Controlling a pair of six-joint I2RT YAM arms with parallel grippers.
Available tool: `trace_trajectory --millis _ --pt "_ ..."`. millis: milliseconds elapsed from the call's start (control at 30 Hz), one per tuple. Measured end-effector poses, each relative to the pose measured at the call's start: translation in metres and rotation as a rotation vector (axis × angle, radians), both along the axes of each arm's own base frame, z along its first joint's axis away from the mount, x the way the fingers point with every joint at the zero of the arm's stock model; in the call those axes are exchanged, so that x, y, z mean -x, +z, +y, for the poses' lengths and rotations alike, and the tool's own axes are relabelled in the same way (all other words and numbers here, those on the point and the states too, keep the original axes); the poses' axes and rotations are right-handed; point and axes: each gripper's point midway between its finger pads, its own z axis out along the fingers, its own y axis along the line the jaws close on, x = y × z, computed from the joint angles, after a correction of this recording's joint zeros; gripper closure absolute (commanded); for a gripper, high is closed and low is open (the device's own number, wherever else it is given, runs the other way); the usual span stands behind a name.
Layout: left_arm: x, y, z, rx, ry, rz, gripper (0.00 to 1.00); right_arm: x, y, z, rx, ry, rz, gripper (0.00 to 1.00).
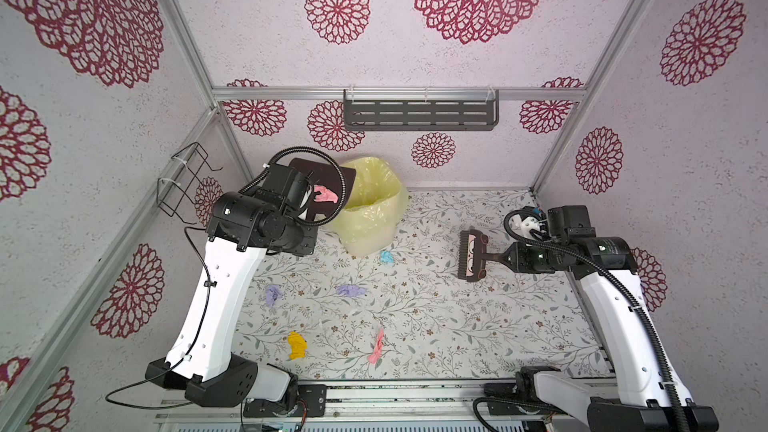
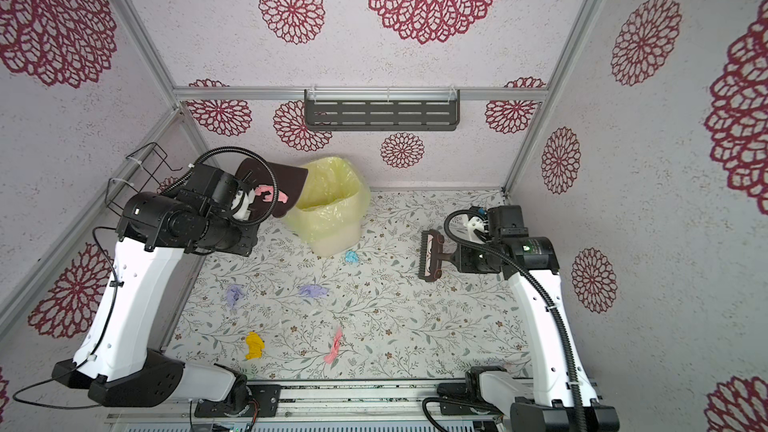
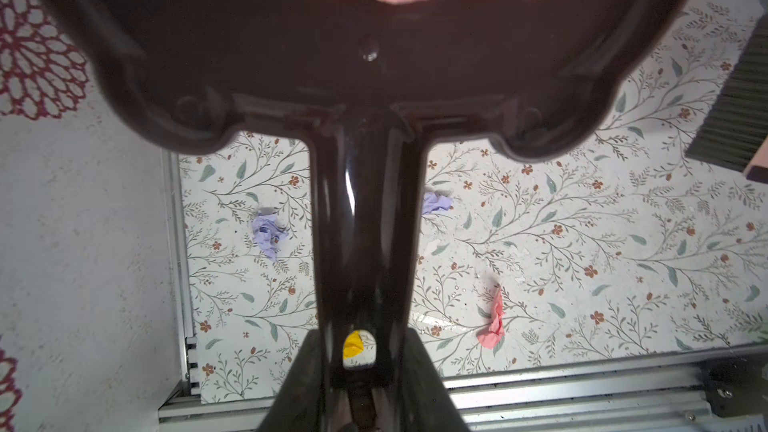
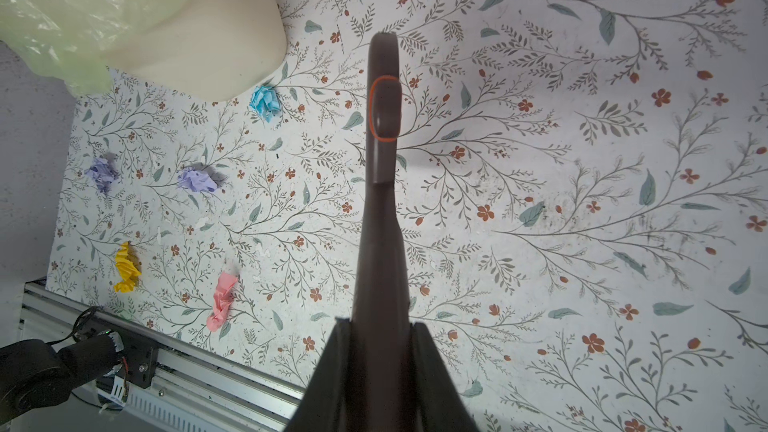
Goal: Sweep away the paper scraps from the table
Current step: 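Tip the dustpan over the yellow-bagged bin with the left gripper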
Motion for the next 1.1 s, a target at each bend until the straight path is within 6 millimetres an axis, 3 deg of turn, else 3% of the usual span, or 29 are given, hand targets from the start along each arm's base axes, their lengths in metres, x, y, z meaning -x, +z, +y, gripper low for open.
trace_trajectory --millis 167,467,1100 --pt "-0.030 -0.003 0.011 -0.044 0.024 0.017 1.00 0.003 -0.002 0.002 -0.010 0.005 0.004 1.00" --pt "-0.085 -0.017 0.007 -0.118 -0.030 0.044 1.00 0.007 -0.003 0.004 -0.030 0.011 0.009 1.00" --pt "-0.130 -0.032 0.018 -0.423 -0.168 0.060 1.00 0.002 -0.012 0.006 -0.038 0.011 0.051 1.00"
